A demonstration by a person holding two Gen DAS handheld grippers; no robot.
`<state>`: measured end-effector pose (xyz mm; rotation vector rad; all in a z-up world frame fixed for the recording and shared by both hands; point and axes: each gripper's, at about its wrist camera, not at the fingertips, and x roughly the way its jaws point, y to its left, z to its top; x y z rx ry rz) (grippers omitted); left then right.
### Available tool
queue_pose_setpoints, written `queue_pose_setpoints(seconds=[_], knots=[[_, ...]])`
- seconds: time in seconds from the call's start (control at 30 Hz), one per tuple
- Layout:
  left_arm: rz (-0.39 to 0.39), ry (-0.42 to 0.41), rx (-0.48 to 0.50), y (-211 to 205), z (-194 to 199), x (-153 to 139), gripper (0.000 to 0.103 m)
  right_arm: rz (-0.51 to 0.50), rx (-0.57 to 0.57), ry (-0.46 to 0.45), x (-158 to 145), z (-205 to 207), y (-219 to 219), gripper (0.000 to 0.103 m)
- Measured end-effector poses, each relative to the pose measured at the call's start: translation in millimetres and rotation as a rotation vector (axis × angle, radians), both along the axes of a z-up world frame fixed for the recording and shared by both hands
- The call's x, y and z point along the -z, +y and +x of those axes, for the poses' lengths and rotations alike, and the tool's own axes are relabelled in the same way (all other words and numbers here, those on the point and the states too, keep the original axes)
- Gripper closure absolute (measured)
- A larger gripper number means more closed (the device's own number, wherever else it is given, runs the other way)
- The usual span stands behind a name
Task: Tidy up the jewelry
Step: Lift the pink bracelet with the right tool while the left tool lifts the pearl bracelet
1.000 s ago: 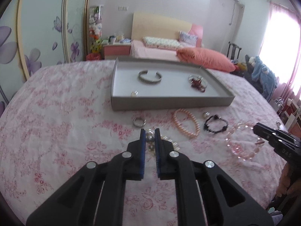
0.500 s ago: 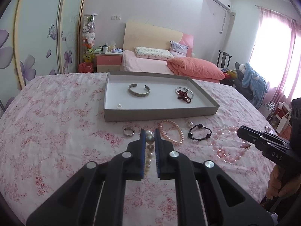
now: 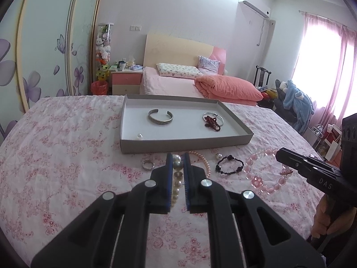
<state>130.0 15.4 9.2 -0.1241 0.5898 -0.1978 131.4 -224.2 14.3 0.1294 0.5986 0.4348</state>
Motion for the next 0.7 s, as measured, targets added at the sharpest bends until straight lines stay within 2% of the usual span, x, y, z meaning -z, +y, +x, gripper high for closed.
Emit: queue_pose_setpoints(seconds=[0.7], knots=[[-0.023, -0.055, 0.009, -4, -6, -17, 0.093, 0.052, 0.012, -0.085, -23, -4, 1, 0.089]])
